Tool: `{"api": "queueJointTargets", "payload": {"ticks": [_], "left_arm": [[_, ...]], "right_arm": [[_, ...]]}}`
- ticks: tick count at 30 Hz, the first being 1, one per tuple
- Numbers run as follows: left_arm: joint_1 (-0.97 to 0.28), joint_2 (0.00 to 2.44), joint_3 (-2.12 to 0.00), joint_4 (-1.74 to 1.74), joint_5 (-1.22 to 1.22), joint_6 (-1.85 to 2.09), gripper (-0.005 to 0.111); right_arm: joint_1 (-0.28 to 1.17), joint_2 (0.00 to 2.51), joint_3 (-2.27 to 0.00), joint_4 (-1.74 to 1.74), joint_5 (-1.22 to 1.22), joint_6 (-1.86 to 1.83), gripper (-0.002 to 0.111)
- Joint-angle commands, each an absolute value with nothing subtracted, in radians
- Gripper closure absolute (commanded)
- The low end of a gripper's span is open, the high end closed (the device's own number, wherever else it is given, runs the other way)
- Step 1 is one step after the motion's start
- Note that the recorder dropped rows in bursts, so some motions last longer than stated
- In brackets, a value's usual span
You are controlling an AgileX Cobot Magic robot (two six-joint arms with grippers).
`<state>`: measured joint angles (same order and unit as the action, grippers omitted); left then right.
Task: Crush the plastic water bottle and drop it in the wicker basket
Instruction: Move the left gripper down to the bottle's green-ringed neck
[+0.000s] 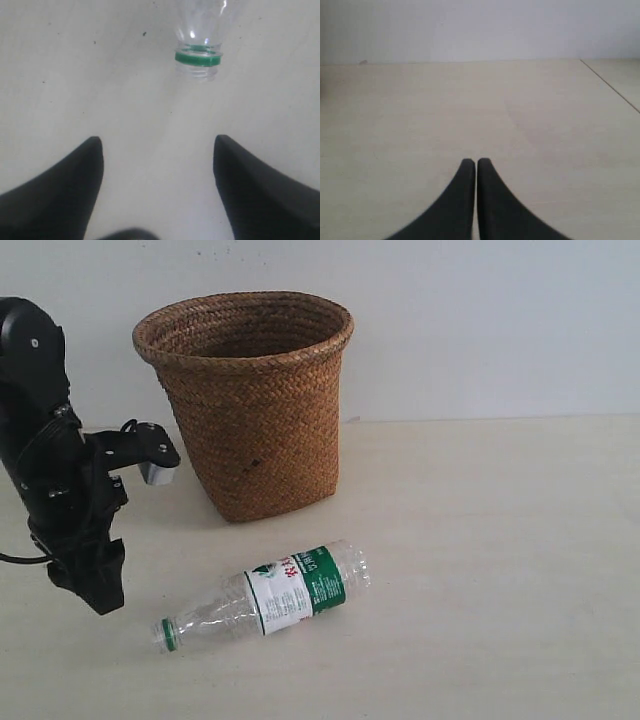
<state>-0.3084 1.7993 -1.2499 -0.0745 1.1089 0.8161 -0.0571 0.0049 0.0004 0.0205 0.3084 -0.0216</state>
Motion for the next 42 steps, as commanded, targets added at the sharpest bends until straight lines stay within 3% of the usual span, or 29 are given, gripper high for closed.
{"api": "queueJointTargets", "payload": {"ticks": [1, 13, 22, 31, 42], "left_arm": [[-0.314, 1.802, -1.257, -0.073, 1.089, 0.793, 0.048], [-0.314, 1.807, -1.257, -0.077, 1.062, 0.774, 0.048], [-0.314, 1.893, -1.257, -0.170, 1.043, 0.779, 0.048], [-0.316, 1.925, -1.257, -0.241, 1.040, 0.863, 0.048], [-0.413, 1.983, -1.257, -0.217, 1.049, 0.889, 0.048]], "right_arm": [[-0.061, 0.000, 0.000, 0.018, 0.296, -0.025, 0.108], [-0.061, 0.000, 0.000, 0.018, 0.286, -0.025, 0.108], [-0.061, 0.000, 0.000, 0.162, 0.116, 0.218, 0.108], [-0.061, 0.000, 0.000, 0.161, 0.043, 0.218, 0.108], [-0.061, 0.000, 0.000, 0.161, 0.043, 0.216, 0.108]]}}
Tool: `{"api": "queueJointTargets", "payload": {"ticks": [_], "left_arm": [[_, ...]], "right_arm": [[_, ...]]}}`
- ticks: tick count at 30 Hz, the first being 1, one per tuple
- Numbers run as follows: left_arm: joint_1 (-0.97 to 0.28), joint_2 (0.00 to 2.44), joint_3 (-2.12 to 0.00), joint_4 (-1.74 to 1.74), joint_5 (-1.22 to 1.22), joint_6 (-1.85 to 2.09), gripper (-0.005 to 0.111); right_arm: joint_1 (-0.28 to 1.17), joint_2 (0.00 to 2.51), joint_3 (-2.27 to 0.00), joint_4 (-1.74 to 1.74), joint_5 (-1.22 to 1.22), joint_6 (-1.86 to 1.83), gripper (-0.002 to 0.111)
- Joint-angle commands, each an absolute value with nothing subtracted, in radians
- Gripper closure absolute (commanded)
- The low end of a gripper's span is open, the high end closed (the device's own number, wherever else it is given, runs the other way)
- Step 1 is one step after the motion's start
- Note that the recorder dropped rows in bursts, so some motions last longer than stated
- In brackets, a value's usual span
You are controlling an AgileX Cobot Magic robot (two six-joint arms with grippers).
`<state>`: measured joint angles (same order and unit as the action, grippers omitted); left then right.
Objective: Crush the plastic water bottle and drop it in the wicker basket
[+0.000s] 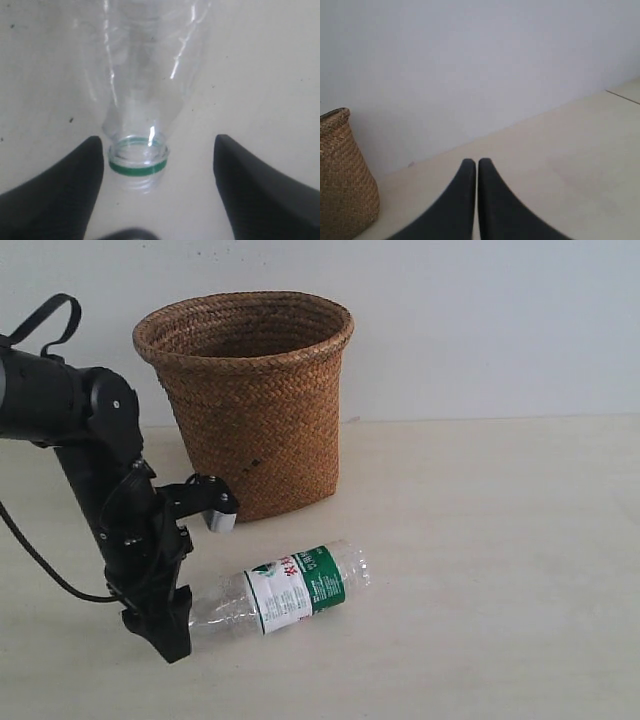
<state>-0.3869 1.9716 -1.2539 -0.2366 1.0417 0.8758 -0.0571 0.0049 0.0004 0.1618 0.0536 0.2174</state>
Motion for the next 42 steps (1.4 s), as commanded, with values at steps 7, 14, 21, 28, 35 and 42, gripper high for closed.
{"api": "queueJointTargets", "payload": {"ticks": [7, 14, 21, 28, 35, 42], "left_arm": [[-0.416, 2.001, -1.257, -0.138, 1.041, 0.853, 0.048], [-0.416, 2.037, -1.257, -0.166, 0.975, 0.827, 0.063], [-0.416, 2.039, -1.257, -0.129, 0.972, 0.830, 0.103], [-0.416, 2.039, -1.257, -0.026, 1.042, 0.860, 0.103], [-0.416, 2.039, -1.257, -0.026, 1.044, 0.865, 0.103], [-0.416, 2.039, -1.257, -0.036, 1.039, 0.865, 0.103]], "right_arm": [[-0.061, 0.000, 0.000, 0.163, 0.043, 0.218, 0.108], [-0.061, 0.000, 0.000, 0.171, 0.060, 0.222, 0.108], [-0.061, 0.000, 0.000, 0.171, 0.055, 0.222, 0.108], [-0.061, 0.000, -0.132, 0.100, -0.091, 0.219, 0.108], [-0.059, 0.251, -0.532, 0.117, 0.389, 0.043, 0.108], [-0.059, 0.651, -0.813, 0.716, 0.796, -0.614, 0.108]]}}
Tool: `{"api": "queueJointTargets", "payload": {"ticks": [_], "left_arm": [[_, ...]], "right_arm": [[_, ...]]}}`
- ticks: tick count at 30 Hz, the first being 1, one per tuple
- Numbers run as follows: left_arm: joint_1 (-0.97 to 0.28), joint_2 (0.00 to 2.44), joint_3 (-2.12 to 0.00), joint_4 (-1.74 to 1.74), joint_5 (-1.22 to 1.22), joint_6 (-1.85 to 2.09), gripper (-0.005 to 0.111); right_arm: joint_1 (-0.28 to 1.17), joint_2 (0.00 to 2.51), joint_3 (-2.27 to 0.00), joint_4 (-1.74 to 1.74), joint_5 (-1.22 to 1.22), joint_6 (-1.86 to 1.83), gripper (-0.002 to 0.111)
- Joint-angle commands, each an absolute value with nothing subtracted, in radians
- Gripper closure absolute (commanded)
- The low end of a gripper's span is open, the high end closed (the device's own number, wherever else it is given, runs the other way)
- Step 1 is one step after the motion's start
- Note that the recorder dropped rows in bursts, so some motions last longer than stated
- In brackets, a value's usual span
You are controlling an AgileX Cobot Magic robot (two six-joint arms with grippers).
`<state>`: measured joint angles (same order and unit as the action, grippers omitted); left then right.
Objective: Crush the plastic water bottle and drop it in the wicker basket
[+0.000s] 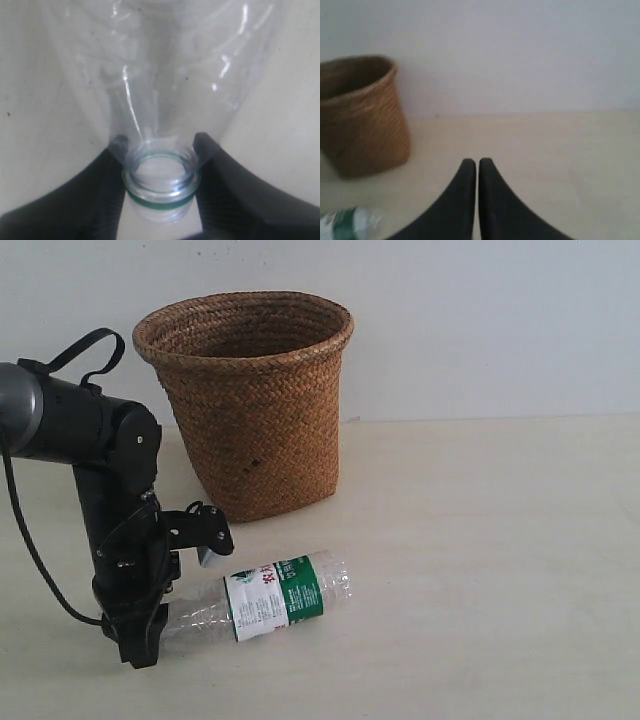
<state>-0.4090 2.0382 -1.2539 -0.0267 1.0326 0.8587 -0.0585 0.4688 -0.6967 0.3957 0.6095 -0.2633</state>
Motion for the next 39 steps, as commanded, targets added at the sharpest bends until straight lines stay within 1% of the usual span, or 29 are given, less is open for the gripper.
{"api": "queueJointTargets", "payload": {"ticks": [1, 5, 8, 15, 22, 25, 28, 29, 32, 33, 34, 37, 39], "left_arm": [[-0.416, 2.039, -1.257, -0.041, 1.037, 0.865, 0.103], [-0.416, 2.039, -1.257, -0.041, 1.035, 0.865, 0.103], [-0.416, 2.039, -1.257, -0.041, 1.031, 0.865, 0.103], [-0.416, 2.039, -1.257, -0.045, 1.020, 0.861, 0.103], [-0.416, 2.039, -1.257, -0.045, 1.020, 0.861, 0.103], [-0.416, 2.039, -1.257, -0.046, 1.014, 0.861, 0.103], [-0.416, 2.039, -1.257, -0.037, 1.025, 0.861, 0.103], [-0.416, 2.039, -1.257, -0.033, 1.031, 0.861, 0.103], [-0.416, 2.039, -1.257, -0.016, 1.043, 0.861, 0.103], [-0.416, 2.039, -1.257, -0.009, 1.051, 0.861, 0.103], [-0.416, 2.039, -1.257, -0.009, 1.051, 0.861, 0.103], [-0.416, 2.039, -1.257, -0.035, 1.053, 0.861, 0.103], [-0.416, 2.039, -1.257, -0.052, 1.055, 0.856, 0.103]], "right_arm": [[-0.059, 0.715, -0.841, 0.824, 0.857, -0.727, 0.108], [-0.059, 0.897, -0.930, 1.029, 1.065, -0.918, 0.108], [-0.059, 1.015, -0.970, 1.057, 1.147, -0.939, 0.108], [-0.059, 1.202, -0.982, 1.063, 1.168, -0.986, 0.108], [-0.038, 1.269, -0.982, 1.065, 1.175, -1.148, 0.108], [0.041, 1.269, -0.984, 1.062, 1.101, -1.161, 0.108], [0.154, 1.271, -1.012, 0.982, 0.991, -1.161, 0.108], [0.211, 1.273, -1.031, 0.923, 0.932, -1.150, 0.108], [0.322, 1.307, -1.092, 0.784, 0.810, -1.003, 0.108], [0.374, 1.357, -1.156, 0.685, 0.806, -0.899, 0.108], [0.395, 1.393, -1.192, 0.623, 0.831, -0.850, 0.108], [0.451, 1.553, -1.315, 0.429, 0.954, -0.660, 0.108], [0.459, 1.655, -1.374, 0.390, 0.976, -0.618, 0.108]]}}
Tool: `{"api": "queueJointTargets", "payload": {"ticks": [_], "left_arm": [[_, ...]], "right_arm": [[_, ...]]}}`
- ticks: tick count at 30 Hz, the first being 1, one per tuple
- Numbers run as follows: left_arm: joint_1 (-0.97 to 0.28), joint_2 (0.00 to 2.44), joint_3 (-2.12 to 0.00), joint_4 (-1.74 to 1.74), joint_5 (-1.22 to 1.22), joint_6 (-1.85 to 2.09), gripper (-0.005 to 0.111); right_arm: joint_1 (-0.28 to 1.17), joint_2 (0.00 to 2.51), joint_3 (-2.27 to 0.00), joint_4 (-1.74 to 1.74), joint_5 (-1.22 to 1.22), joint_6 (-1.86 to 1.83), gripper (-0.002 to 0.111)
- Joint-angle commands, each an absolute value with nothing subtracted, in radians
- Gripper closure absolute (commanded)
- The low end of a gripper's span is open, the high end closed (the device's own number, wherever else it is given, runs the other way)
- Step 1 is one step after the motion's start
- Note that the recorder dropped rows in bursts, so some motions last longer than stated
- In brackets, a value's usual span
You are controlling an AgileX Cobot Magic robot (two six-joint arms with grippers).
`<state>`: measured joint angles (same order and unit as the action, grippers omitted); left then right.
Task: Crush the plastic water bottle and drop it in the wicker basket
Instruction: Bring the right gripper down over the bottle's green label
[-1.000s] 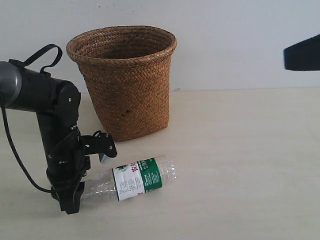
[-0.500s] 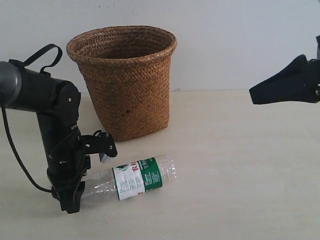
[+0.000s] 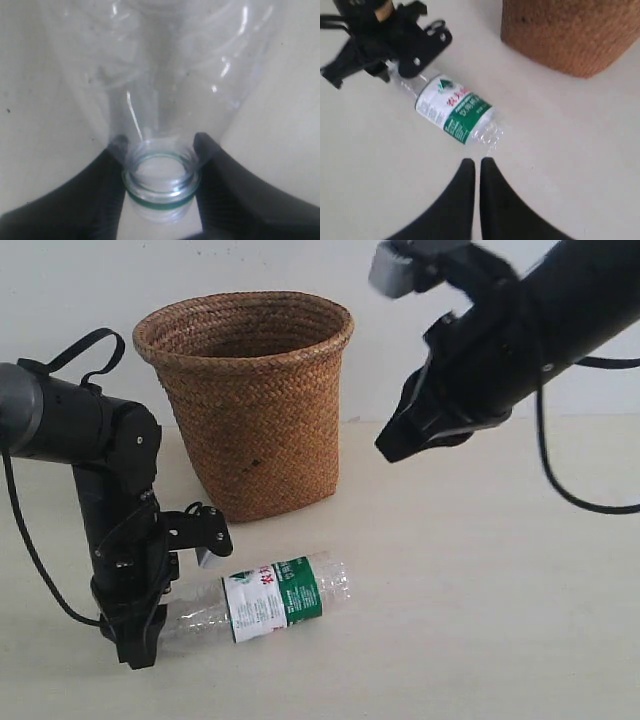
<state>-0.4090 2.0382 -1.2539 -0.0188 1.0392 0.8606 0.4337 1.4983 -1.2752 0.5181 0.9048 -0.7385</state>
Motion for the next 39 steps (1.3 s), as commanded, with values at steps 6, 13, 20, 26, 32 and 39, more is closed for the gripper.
{"api": "queueJointTargets", "payload": {"ticks": [6, 13, 20, 26, 32, 39], "left_arm": [[-0.416, 2.039, -1.257, -0.169, 0.991, 0.911, 0.103], [-0.416, 2.039, -1.245, -0.205, 0.989, 0.958, 0.103], [-0.430, 2.039, -1.244, -0.229, 0.988, 0.990, 0.103], [-0.430, 2.039, -1.244, -0.229, 0.990, 0.990, 0.103], [-0.430, 2.039, -1.244, -0.229, 0.995, 0.981, 0.103], [-0.430, 2.039, -1.244, -0.195, 0.999, 0.932, 0.103]], "right_arm": [[0.466, 1.870, -1.512, 0.393, 1.075, -0.576, 0.108], [0.521, 2.050, -1.642, 0.348, 1.104, -0.522, 0.108], [0.521, 2.151, -1.775, 0.316, 1.208, -0.443, 0.108], [0.532, 2.155, -1.900, 0.310, 1.221, -0.390, 0.108], [0.578, 2.157, -1.936, 0.274, 1.221, -0.368, 0.108], [0.605, 2.174, -1.932, 0.223, 1.221, -0.299, 0.108]]}}
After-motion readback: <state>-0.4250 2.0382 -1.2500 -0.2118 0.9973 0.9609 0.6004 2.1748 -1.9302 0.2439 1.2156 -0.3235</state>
